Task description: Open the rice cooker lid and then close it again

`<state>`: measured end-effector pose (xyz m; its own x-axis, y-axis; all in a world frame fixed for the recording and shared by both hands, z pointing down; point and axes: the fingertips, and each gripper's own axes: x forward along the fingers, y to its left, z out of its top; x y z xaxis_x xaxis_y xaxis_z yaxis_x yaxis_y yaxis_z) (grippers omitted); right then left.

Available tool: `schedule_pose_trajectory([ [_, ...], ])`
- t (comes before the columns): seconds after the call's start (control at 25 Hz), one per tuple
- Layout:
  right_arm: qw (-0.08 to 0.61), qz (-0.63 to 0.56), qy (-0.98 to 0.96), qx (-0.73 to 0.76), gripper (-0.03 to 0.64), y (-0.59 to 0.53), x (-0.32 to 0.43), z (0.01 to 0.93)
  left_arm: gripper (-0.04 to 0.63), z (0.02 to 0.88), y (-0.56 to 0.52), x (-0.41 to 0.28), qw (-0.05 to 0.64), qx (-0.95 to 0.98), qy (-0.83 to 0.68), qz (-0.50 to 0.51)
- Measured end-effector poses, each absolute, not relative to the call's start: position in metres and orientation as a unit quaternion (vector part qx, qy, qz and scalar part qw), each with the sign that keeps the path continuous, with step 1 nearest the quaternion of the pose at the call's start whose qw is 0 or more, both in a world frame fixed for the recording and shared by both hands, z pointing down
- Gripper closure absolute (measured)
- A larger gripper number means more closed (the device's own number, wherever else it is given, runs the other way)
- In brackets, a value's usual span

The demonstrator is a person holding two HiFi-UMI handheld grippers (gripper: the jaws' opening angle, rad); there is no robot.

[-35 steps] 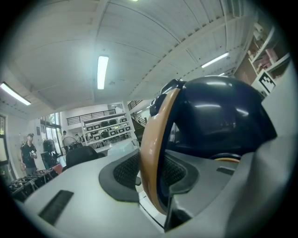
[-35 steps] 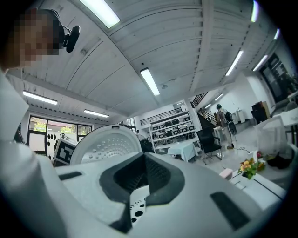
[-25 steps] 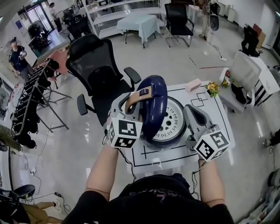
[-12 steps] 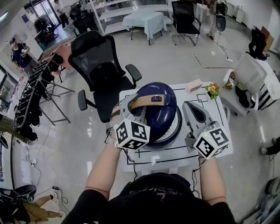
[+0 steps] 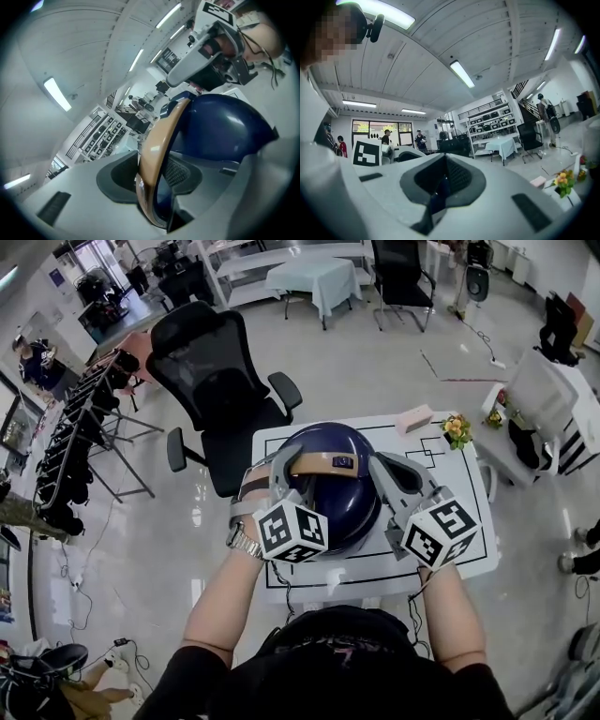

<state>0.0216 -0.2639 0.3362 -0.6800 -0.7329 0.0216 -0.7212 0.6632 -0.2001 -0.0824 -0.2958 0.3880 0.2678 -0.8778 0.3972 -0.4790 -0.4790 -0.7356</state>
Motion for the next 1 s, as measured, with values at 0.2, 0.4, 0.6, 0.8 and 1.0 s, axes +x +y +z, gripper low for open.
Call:
schedule_pose_trajectory([
  [0.2, 0.009, -0.098, 0.922, -0.375, 0.615, -0.265, 0.010, 0.345, 0.449, 0.393, -0.295, -0.075, 0.257, -0.748, 0.440, -0.425],
  [0.4, -0.013, -0.091, 0.930, -0.355, 0.615, -0.267, 0.003, 0.355, 0.449, 0.403, -0.295, -0.066, 0.270, -0.738, 0.430, -0.445],
  [0.6, -0.035, -0.097, 0.934, -0.343, 0.615, -0.270, 0.002, 0.369, 0.446, 0.411, -0.295, -0.060, 0.277, -0.729, 0.425, -0.459],
  [0.8, -0.047, -0.108, 0.934, -0.337, 0.615, -0.273, 0.008, 0.384, 0.445, 0.418, -0.297, -0.053, 0.280, -0.724, 0.421, -0.469],
  [1.0, -0.053, -0.121, 0.935, -0.330, 0.615, -0.277, 0.008, 0.391, 0.443, 0.422, -0.298, -0.052, 0.287, -0.716, 0.415, -0.482],
])
